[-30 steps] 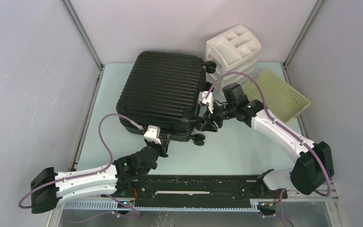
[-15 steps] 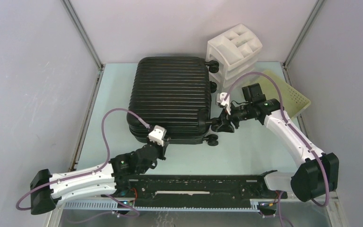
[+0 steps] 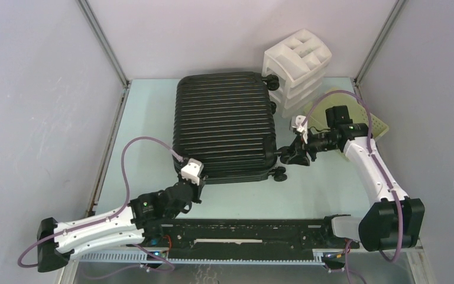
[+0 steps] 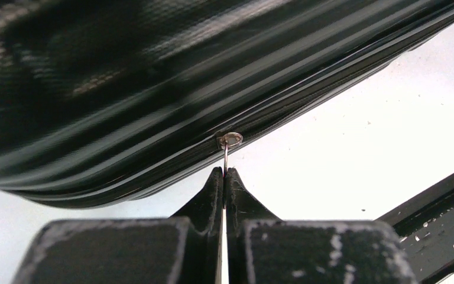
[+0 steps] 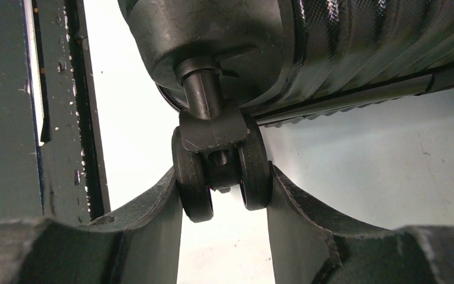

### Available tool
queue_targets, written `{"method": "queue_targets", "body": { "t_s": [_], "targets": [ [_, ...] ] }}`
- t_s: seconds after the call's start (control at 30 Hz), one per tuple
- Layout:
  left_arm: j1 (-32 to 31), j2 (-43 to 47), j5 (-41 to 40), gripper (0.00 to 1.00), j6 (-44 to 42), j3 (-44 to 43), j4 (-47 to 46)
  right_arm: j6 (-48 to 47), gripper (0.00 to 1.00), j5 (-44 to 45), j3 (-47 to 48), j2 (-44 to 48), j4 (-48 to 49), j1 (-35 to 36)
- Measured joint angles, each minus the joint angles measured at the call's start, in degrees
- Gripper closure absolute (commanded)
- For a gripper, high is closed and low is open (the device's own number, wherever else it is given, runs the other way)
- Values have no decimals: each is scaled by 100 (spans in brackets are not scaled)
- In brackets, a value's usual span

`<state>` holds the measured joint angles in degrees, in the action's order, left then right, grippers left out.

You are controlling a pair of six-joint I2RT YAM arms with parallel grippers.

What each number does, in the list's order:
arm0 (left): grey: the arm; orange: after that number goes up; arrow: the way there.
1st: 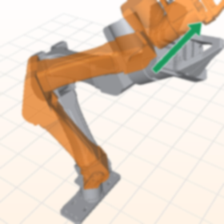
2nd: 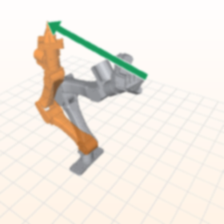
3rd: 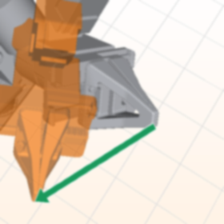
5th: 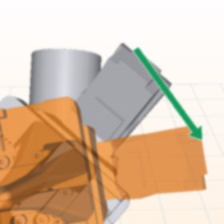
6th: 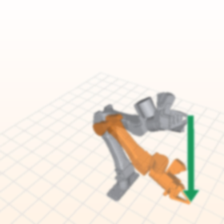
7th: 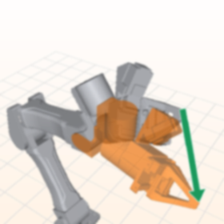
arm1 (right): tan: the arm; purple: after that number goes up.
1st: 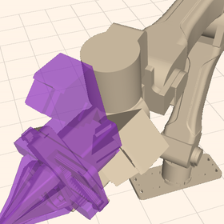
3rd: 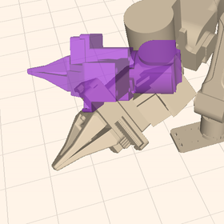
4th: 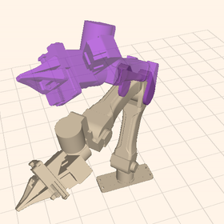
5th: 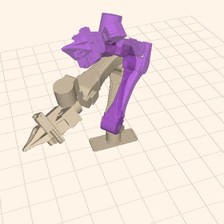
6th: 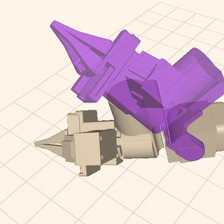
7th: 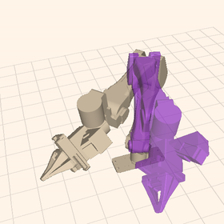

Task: Open, take out, and arrange the luggage

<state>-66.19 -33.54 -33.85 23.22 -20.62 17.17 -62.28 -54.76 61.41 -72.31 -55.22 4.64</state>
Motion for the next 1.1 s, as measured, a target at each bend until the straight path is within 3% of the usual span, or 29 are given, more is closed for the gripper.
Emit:
{"method": "queue_targets", "body": {
  "t_s": [0.27, 0.63, 0.77, 1.1],
  "targets": [
    [0, 232, -31, 100, 540, -284, 966, -501, 100, -13, -17, 17, -221, -330],
    [90, 669, -431, 100, 1506, -525, 2277, -673, 100, 186, -2, 33, -232, -216],
    [387, 575, -457, 100, 1598, -678, 2494, -592, 95, 345, 52, 57, -227, -120],
    [1257, 249, -505, 100, 1578, -898, 2695, -367, 96, 520, 55, 131, -155, -26]
  ]
}}
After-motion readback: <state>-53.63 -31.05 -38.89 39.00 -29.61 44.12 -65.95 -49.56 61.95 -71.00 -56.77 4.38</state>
